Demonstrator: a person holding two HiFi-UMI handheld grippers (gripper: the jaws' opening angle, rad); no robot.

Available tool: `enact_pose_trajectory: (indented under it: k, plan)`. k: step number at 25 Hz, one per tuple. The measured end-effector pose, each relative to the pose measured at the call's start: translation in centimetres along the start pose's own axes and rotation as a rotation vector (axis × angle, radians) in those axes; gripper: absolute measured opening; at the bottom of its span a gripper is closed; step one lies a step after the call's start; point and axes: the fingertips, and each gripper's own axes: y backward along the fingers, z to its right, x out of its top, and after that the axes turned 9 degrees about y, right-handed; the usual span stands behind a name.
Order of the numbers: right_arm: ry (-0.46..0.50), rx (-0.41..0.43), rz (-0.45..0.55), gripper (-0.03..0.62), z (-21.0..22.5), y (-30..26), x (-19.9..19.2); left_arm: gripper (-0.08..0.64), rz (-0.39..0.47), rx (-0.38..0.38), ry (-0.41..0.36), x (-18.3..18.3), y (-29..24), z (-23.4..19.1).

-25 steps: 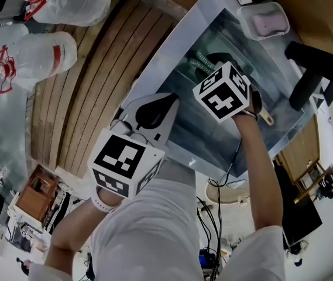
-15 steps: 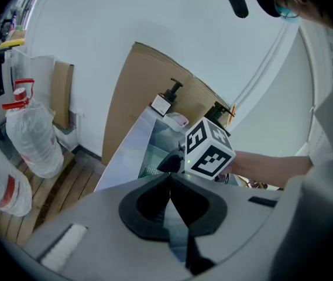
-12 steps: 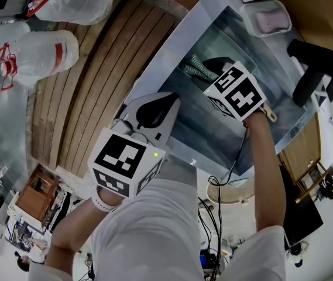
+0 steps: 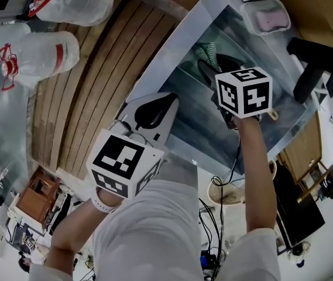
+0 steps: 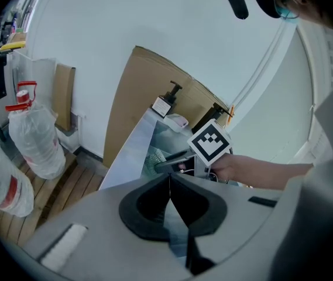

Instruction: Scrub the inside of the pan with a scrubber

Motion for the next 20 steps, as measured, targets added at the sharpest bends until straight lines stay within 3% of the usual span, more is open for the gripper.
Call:
enact_pose_trajectory:
  k: [5, 11, 15, 20]
  plan:
    - [-0.212, -0.11, 0.101, 0.147, 2.4, 0.1, 0.8, 0.006, -0.004, -0.003, -0.001, -0.5, 0.1, 0.0]
    - [-0.454, -0.167, 0.173, 0.147, 4.3, -0.5, 0.5, 0.006, -0.007, -0.005, -0.001, -0.9, 0.2, 0.3]
    - [-0.565, -0.201, 0.231, 0.147, 5.5, -0.9, 1.1, 0.006, -0.001, 0.001, 0.004, -0.6, 0.3, -0.2]
    - [-0.616, -0.208, 0.233, 0.152, 5.4, -1.6, 1.9, 0.006, 0.004, 0.009, 0.013, -0.7, 0.4, -0.4]
